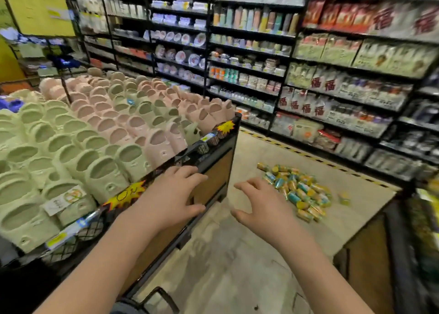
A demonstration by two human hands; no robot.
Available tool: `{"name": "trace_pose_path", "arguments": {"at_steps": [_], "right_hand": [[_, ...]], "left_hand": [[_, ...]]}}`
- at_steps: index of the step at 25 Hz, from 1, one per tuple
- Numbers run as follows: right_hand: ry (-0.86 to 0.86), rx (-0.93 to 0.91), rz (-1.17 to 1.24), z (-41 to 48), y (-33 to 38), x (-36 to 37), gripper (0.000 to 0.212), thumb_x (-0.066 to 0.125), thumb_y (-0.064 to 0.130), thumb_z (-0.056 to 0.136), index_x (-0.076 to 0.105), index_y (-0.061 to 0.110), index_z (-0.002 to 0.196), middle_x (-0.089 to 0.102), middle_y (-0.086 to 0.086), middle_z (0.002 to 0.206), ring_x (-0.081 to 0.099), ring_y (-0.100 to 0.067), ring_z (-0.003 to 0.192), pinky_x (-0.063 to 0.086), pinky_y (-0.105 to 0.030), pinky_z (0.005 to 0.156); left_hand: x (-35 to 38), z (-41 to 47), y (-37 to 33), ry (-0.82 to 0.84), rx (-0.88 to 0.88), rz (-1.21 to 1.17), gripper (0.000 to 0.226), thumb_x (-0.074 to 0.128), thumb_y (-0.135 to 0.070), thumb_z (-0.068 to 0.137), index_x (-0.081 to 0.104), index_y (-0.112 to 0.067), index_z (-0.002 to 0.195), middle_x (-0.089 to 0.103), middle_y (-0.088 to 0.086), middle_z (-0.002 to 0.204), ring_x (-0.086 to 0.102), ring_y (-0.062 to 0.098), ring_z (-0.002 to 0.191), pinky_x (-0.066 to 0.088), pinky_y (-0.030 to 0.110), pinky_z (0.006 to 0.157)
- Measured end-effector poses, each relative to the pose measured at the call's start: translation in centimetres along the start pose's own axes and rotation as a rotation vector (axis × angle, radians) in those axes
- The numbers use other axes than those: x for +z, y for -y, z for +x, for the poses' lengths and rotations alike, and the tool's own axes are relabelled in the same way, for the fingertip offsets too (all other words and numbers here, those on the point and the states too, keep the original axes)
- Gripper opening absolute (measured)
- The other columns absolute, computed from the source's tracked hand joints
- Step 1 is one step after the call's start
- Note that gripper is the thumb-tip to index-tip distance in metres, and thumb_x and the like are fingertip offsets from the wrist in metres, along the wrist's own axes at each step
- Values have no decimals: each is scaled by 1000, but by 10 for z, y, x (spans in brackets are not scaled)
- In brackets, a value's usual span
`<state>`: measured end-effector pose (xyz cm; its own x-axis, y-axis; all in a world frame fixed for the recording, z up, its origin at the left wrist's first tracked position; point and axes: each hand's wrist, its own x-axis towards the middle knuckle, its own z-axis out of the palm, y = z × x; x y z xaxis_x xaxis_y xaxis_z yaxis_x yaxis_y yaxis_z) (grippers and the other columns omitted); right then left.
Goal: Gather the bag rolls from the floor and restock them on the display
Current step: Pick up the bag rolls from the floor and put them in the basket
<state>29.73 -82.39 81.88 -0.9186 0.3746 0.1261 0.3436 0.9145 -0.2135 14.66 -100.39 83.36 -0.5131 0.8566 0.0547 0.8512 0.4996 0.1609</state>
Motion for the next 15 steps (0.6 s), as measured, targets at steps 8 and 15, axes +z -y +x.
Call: {"name": "trace_pose_path", "arguments": {"at_steps": [8,15], "right_hand": [[-28,318,41,6,-198,-1,68,64,55,88,39,37,149,41,4,147,45,-20,132,47,-37,100],[-14,488,26,60,-382,-21,65,65,54,86,45,34,145,49,0,136,53,-25,123,50,-36,92]], "left_hand": [[65,190,-129,99,256,20,73,61,-59,88,33,-40,152,29,-5,161,27,23,146,32,40,117],[106,360,-244,192,326,25,74,60,-57,90,30,-36,155,24,-3,164,23,25,148,29,41,119]]}}
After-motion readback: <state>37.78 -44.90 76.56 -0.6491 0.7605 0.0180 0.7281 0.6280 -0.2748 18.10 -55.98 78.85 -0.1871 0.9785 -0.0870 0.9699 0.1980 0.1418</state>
